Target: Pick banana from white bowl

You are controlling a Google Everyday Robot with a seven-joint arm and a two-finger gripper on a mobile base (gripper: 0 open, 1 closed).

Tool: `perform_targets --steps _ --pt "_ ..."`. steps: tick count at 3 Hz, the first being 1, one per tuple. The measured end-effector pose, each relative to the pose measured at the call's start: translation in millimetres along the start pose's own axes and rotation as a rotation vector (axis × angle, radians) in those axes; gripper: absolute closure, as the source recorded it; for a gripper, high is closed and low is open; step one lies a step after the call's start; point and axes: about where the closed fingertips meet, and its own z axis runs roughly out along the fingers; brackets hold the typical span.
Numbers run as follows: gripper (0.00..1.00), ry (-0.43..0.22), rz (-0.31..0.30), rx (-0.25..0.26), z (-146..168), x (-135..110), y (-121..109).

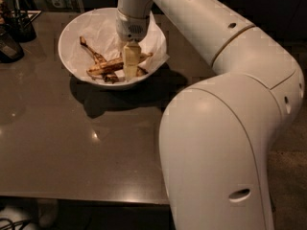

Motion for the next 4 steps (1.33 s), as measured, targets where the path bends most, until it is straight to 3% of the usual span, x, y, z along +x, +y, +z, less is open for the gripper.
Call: perform_targets --steps 3,4 --pt "0.90 0.013 -0.001 0.014 0.7 2.2 -3.8" --pt "1.00 0.013 0.015 0.087 -18.7 2.6 5.5"
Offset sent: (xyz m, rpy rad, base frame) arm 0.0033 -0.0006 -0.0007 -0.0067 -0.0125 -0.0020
